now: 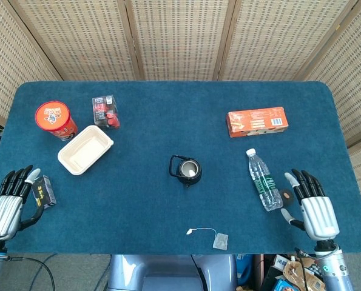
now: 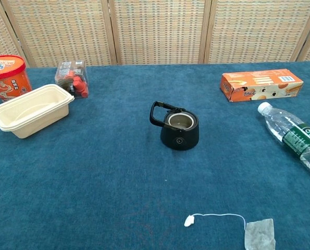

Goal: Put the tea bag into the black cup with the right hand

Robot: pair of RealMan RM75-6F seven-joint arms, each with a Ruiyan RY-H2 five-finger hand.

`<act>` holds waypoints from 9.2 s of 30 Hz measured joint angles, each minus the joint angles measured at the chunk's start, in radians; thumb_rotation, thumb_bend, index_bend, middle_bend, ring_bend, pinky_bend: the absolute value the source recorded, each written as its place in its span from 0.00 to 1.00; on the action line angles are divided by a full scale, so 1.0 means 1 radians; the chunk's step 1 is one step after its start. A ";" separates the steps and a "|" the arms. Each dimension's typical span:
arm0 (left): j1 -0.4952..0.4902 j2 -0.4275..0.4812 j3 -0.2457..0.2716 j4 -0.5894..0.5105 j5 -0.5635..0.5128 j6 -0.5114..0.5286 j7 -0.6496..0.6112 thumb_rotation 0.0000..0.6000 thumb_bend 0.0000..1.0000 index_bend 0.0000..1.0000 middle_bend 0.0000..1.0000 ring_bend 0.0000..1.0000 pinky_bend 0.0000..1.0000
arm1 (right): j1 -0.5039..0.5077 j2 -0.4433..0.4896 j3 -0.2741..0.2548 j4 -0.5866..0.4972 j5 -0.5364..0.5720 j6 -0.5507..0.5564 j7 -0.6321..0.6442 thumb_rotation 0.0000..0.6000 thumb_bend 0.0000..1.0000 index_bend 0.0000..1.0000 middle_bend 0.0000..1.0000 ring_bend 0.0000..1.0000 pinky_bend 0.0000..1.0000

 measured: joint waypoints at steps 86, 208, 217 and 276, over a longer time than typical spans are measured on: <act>-0.079 0.016 -0.061 -0.013 -0.056 -0.060 0.041 1.00 0.38 0.00 0.00 0.00 0.00 | 0.498 -0.089 -0.045 -0.119 -0.055 -0.667 -0.113 1.00 0.35 0.48 0.80 0.81 1.00; -0.072 -0.021 -0.046 0.110 -0.085 -0.075 -0.083 1.00 0.38 0.00 0.00 0.00 0.00 | 0.666 -0.358 -0.099 -0.029 0.389 -0.715 -0.500 1.00 0.60 0.59 0.82 0.84 1.00; -0.071 -0.024 -0.045 0.116 -0.084 -0.073 -0.089 1.00 0.38 0.00 0.00 0.00 0.00 | 0.670 -0.351 -0.098 -0.040 0.392 -0.709 -0.498 1.00 0.61 0.59 0.82 0.84 1.00; -0.091 -0.037 -0.037 0.096 -0.099 -0.115 -0.037 1.00 0.38 0.00 0.00 0.00 0.00 | 0.734 0.047 0.190 -0.297 0.433 -0.601 -0.275 1.00 0.62 0.59 0.82 0.84 1.00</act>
